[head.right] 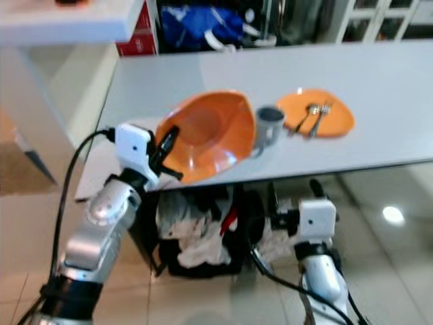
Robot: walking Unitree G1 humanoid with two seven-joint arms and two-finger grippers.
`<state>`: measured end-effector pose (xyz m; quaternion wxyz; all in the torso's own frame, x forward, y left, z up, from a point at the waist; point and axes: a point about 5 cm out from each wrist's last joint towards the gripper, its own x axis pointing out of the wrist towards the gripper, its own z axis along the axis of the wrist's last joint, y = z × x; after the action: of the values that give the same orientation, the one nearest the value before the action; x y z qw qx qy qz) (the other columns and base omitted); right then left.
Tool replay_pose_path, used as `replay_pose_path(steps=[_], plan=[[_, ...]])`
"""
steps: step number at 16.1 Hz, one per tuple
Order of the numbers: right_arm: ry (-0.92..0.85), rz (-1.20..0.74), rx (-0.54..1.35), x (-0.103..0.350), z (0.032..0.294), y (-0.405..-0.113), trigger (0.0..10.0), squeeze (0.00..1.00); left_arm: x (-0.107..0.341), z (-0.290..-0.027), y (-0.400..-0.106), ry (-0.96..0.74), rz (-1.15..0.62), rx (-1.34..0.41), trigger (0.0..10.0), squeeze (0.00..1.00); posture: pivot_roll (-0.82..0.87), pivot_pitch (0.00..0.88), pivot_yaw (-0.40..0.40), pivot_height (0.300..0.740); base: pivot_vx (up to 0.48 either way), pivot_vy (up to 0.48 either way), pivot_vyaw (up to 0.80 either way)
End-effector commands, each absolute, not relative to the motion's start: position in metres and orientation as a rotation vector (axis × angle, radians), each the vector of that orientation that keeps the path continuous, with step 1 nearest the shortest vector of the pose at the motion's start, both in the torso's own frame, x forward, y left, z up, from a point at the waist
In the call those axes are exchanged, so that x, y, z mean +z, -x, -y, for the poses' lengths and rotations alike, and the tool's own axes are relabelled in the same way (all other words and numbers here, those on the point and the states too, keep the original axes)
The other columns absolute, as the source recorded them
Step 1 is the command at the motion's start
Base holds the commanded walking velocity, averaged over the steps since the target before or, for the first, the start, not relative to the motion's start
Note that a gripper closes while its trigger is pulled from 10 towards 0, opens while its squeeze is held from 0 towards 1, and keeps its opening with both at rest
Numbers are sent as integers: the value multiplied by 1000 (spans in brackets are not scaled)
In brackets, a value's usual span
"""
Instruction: Setting the table
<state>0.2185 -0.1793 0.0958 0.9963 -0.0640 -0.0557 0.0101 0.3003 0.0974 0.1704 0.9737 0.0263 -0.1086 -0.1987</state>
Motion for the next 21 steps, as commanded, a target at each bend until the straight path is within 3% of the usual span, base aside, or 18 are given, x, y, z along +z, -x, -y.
replay_pose_path(steps=[1, 7, 12, 14, 18, 21], plan=[[119, 124, 38, 98, 173, -219, 10000, 0, 180, -111, -302, -54, 267, -349, 0, 0, -138, 0, 46, 736, 307, -364, 0], [119, 121, 42, 97, 173, -219, 10000, 0, 186, -106, -294, -33, 310, -381, 0, 0, -136, 0, 43, 736, 230, -393, 0], [121, 118, 45, 98, 172, -219, 10000, 0, 222, -115, -303, -49, 443, -294, 0, 0, -135, 0, 39, 736, 0, 0, 0], [120, 118, 45, 98, 171, -219, 10000, 0, 230, -106, -307, -53, 451, -342, 0, 0, -134, 0, 37, 736, 0, 0, 0], [118, 121, 50, 98, 169, -220, 10000, 0, 224, -85, -337, 63, 296, -423, 0, 0, -141, 0, 35, 736, 0, 0, 0], [122, 120, 48, 98, 169, -219, 10000, 0, 235, -72, -348, 63, 301, -439, 0, 0, -155, 0, 40, 736, 461, 0, 0]])
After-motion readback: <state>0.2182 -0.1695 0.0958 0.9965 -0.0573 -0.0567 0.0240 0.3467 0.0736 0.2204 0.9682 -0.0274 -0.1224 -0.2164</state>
